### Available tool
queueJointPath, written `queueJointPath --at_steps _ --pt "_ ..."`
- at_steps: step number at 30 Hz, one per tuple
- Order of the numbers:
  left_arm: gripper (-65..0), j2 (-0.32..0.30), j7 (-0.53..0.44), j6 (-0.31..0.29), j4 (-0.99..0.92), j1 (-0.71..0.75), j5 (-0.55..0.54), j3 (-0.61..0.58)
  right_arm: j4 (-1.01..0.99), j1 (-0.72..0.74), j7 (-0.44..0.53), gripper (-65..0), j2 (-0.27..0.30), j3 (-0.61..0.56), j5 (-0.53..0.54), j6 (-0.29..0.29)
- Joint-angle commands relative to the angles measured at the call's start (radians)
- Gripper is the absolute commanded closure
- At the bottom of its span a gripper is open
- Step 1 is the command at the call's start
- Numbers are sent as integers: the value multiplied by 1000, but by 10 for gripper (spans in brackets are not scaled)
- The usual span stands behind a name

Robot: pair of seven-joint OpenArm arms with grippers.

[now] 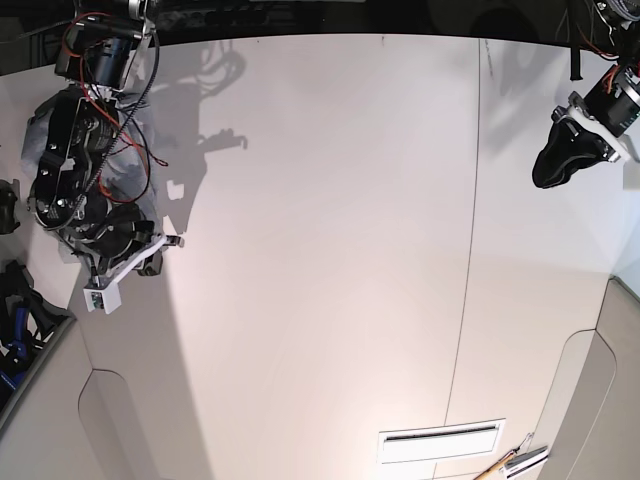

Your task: Fold the T-shirt properly

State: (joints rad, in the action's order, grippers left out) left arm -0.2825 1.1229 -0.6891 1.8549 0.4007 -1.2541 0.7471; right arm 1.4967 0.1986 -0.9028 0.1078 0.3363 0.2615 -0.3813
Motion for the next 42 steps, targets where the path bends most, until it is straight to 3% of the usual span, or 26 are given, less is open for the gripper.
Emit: queueJointPath --at_steps 1,5,11,14,23,29,36,42 --pt "-105 -14 -24 -9 17 -2 -25 5 16 45 24 0 8 1 24 -8" --pt "-105 -14 -27 -9 17 -2 -25 5 16 110 24 0 8 1 52 -14" --pt "-105 -14 -35 -9 17 -2 -28 5 118 127 20 0 8 3 219 -142" --pt "-105 -14 -34 -9 17 -1 -28 5 249 79 -15 0 8 3 253 -171" --pt "-105 -14 21 -9 17 11 -41 61 600 -260 -95 0 8 3 278 -174" --pt "-105 -17 177 -9 17 108 -229 254 765 -489 -174 0 12 47 278 -174" --pt "-105 -87 199 -9 17 353 -229 418 859 -719 -194 0 109 130 307 -173" --pt "-105 -195 273 -9 17 537 -229 450 859 -933 -234 0 182 150 326 -172"
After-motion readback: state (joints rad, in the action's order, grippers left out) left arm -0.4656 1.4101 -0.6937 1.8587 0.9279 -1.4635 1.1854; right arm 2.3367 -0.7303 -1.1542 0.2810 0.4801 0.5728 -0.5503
